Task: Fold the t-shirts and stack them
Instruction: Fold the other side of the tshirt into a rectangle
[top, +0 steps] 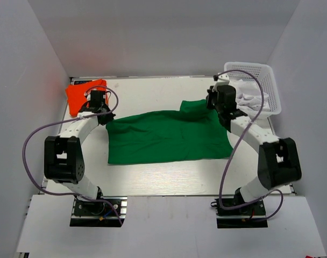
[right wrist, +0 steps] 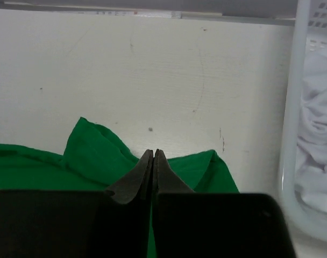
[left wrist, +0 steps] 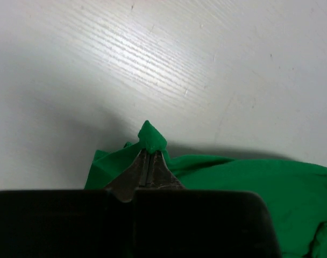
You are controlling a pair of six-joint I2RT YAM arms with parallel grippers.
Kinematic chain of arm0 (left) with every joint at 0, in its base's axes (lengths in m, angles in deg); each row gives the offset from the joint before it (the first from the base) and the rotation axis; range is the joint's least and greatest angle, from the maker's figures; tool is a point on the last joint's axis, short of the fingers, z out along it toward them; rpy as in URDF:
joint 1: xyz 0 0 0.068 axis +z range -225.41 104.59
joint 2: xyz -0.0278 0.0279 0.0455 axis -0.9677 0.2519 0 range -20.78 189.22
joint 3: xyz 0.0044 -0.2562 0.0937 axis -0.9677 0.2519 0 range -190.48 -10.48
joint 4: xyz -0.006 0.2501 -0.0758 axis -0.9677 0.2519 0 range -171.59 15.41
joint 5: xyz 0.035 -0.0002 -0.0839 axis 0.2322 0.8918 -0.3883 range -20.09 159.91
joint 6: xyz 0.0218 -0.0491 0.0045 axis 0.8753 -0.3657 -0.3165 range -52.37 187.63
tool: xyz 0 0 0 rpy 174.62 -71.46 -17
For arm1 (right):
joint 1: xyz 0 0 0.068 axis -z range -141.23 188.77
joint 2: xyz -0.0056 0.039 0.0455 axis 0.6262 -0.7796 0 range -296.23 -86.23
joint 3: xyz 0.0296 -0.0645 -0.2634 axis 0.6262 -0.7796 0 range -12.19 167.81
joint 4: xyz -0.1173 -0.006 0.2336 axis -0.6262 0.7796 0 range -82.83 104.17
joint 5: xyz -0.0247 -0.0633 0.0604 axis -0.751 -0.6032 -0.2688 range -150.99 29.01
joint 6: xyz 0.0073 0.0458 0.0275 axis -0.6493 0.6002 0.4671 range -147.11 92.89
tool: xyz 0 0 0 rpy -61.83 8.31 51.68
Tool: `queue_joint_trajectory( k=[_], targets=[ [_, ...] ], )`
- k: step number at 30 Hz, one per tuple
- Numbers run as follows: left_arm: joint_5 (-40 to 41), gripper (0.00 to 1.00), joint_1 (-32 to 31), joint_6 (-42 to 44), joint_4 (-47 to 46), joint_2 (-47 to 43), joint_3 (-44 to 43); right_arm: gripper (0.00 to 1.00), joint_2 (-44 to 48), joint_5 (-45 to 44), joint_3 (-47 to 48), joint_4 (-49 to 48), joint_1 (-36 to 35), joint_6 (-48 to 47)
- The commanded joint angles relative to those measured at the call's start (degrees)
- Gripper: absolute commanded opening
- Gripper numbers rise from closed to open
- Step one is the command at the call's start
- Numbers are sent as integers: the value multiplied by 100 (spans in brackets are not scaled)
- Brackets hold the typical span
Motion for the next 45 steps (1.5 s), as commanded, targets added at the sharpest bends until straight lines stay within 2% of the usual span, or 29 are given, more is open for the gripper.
queue_joint_trajectory(
  k=[1,8,13,17,23,25,27,28,29,30,31,33,34,37,38,39,40,41,42,45],
  targets=[
    [-312,0,-23,101,-338,-493,353,0,598,25,-662,-419,-28,173],
    [-497,0,-23,40,-681,-1170,1161,0,1934,-536,-1742,-41,16,349],
    [-427,0,-23,-13,-750,-1513,1583,0,2673,-695,-2156,161,24,332],
    [-339,0,-23,-65,-751,-1575,1646,0,2903,-625,-2499,389,33,419],
    [-638,0,-23,-302,-514,-1575,1997,0,2983,-239,-3122,232,24,867],
    [-472,10,-23,-504,-279,-1637,2111,2,3062,-142,-3299,388,33,1078],
    [-305,11,-23,-811,3,-1803,2191,17,3263,-107,-3466,608,16,1412],
    [-226,14,-23,-935,336,-1865,2339,29,3473,15,-3606,1027,-2,1456],
    [-173,25,-23,-1023,487,-1944,2392,46,3588,34,-3694,1205,-11,1657],
    [-172,49,-23,-1198,636,-2127,2454,58,3868,69,-3895,1573,15,1789],
    [-85,64,-23,-1321,812,-2242,2507,63,4227,191,-3976,1698,16,1817],
    [-6,100,-23,-1454,1051,-2497,2586,68,4554,359,-4108,1945,16,1791],
    [-5,100,-23,-1454,1051,-2759,2638,68,4913,612,-4082,1876,16,1686],
    [56,100,-23,-1454,911,-3016,2412,75,4865,746,-3828,1437,24,1353],
    [-48,100,-23,-1402,649,-3095,2358,77,4759,1294,-3688,974,24,1299],
    [-179,100,-23,-1332,429,-3096,2358,80,4462,1448,-3608,839,24,1133],
    [-520,100,-23,-1192,201,-3096,2305,90,4294,1745,-3320,725,-2,1140],
    [-689,100,-23,-1191,7,-3096,2305,90,3631,1896,-3222,576,-2,1140],
    [-882,100,-75,-1095,-413,-3000,2305,90,3398,2228,-3108,383,-2,1079],
    [-1358,100,-76,-928,-776,-2719,2165,90,2247,2196,-2580,162,16,1184]
  ],
)
